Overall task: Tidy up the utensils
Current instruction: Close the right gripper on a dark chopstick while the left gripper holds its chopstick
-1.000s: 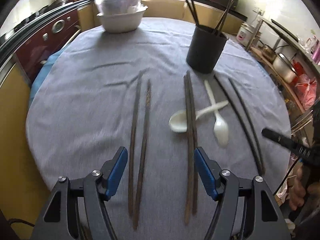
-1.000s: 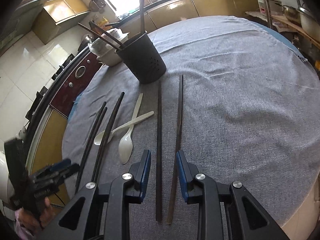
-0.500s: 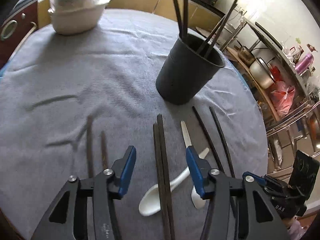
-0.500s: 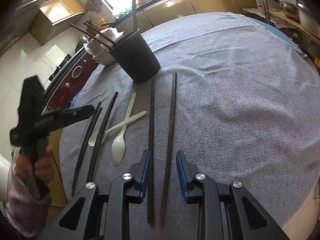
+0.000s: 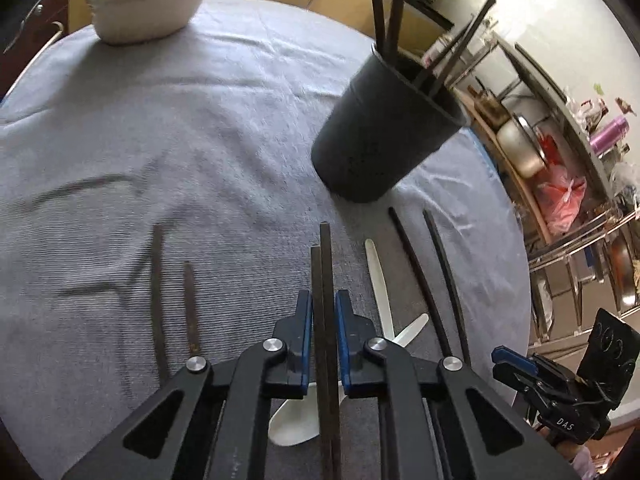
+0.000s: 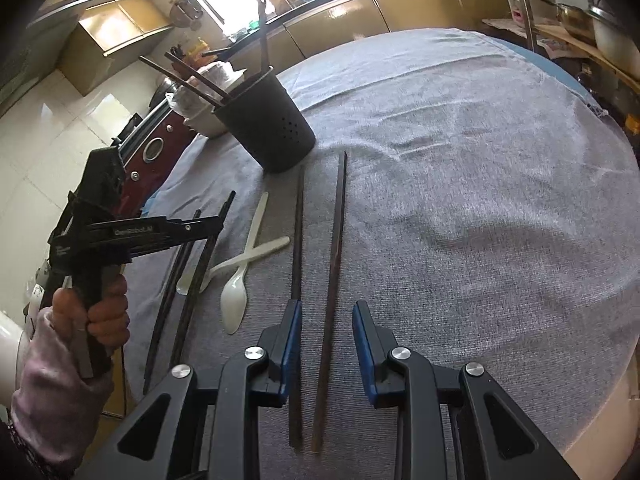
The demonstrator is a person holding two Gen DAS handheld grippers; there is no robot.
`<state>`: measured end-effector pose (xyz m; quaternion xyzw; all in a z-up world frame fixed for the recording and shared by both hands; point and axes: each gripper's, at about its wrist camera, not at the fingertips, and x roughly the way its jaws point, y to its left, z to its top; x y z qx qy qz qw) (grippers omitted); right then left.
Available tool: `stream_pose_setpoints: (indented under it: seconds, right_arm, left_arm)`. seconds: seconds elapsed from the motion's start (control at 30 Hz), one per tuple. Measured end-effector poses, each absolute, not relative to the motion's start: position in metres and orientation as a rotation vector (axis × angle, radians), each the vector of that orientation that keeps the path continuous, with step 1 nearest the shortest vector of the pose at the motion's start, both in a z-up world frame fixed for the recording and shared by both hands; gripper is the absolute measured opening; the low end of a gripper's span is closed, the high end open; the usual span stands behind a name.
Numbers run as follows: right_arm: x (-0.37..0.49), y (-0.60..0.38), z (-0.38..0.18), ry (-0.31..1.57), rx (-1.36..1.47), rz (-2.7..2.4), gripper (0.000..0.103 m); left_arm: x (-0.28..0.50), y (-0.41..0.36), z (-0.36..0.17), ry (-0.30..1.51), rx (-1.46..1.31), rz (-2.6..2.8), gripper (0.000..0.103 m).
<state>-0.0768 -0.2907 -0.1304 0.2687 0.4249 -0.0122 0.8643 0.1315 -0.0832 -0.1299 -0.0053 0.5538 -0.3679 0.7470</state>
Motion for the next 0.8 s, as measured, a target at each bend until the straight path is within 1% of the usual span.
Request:
stream_pose_setpoints:
  seconds: [0.2, 0.47, 0.57, 0.73, 0.8]
  right_arm:
    - [-0.066, -0.285, -0.128, 0.894, 0.569, 0.002, 0.028]
    - [-0.049, -0.267, -0.113, 0.869, 0.538, 0.046, 0.028]
    - [-0.047, -0.265, -0.111, 0.866, 0.539, 0.046, 0.028]
    - [-0.048, -0.265, -0.111, 0.868, 0.536, 0.043, 0.028]
    - [-0.049, -0.267, -0.112, 0.871, 0.546, 0.04, 0.028]
  left_arm:
    - [0.129, -0.063, -0.107, 1.155, -0.045, -0.799, 0.012]
    - [0.102, -0.051, -0.069, 1.045, -0.087, -0.853, 0.012]
    - [0.101, -0.052, -0.071, 1.04, -0.037, -0.81, 0.012]
    - [0.115, -0.048, -0.092, 1.118, -0.037, -0.74, 0.012]
    - [0.117, -0.054, -0.099, 1.15, -0.019, -0.752, 0.014]
